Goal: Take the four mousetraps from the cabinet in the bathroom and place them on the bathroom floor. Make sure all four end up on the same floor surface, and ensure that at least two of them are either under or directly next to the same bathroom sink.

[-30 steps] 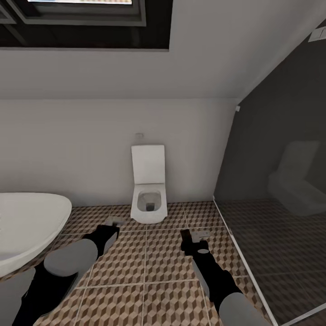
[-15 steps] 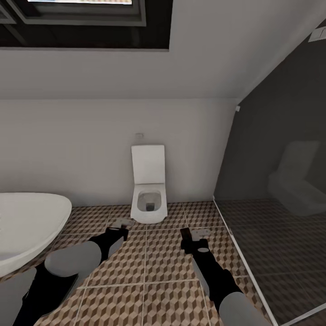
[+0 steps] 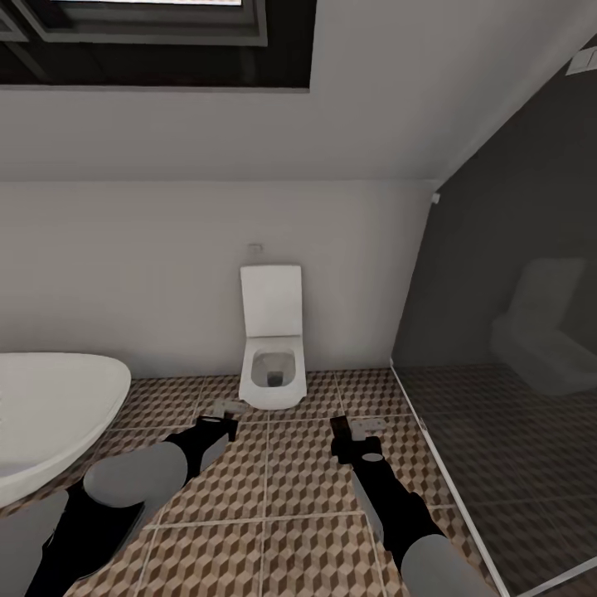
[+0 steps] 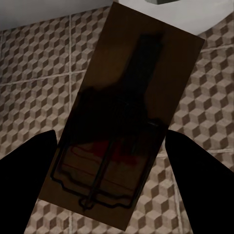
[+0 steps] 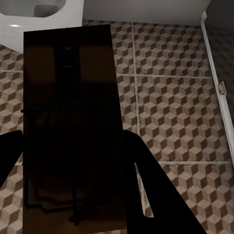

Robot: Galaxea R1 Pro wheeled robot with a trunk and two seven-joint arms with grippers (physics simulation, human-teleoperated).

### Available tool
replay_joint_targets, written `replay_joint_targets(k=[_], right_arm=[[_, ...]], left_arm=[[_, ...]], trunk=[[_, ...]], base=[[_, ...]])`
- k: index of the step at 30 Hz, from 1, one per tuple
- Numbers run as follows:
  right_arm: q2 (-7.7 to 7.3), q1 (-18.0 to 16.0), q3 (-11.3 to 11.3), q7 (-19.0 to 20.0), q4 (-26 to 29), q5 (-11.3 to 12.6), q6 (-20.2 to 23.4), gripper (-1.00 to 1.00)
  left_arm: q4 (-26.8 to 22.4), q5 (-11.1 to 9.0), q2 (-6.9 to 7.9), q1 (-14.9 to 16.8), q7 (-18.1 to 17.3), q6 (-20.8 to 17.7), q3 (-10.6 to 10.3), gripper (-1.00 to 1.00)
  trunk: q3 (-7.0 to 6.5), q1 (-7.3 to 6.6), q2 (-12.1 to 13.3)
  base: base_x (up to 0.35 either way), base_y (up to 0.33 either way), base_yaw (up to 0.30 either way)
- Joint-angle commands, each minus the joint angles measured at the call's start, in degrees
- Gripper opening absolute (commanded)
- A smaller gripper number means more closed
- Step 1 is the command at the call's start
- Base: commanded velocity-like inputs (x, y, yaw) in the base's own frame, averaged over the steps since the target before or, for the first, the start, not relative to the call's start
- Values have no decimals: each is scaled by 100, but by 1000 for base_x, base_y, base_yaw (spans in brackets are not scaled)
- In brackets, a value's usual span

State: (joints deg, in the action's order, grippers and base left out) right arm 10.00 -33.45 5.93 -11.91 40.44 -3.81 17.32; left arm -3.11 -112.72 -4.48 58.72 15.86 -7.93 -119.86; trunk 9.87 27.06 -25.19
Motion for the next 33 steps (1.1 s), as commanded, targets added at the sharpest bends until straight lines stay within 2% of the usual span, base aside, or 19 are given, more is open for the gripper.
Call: replay_joint_targets(k=[1,10,33], right_arm=[[0,-4,13,-39,8,-24,44,-100],[0,-4,13,-39,8,-24,44,-100],[0,-4,30,-31,8,-24,43,-100]], left_arm=[[-14,-22,1,8,34,-15,-37,-100],[-287,-22,-33,8,30,-8,-37,-100],[-304,-22,-9,8,30,-3,-28,-100]], trunk=[[30,26,-54],[192,223,-415],[605,728,-1337]], base=[[0,0,0],[0,0,0],[0,0,0]])
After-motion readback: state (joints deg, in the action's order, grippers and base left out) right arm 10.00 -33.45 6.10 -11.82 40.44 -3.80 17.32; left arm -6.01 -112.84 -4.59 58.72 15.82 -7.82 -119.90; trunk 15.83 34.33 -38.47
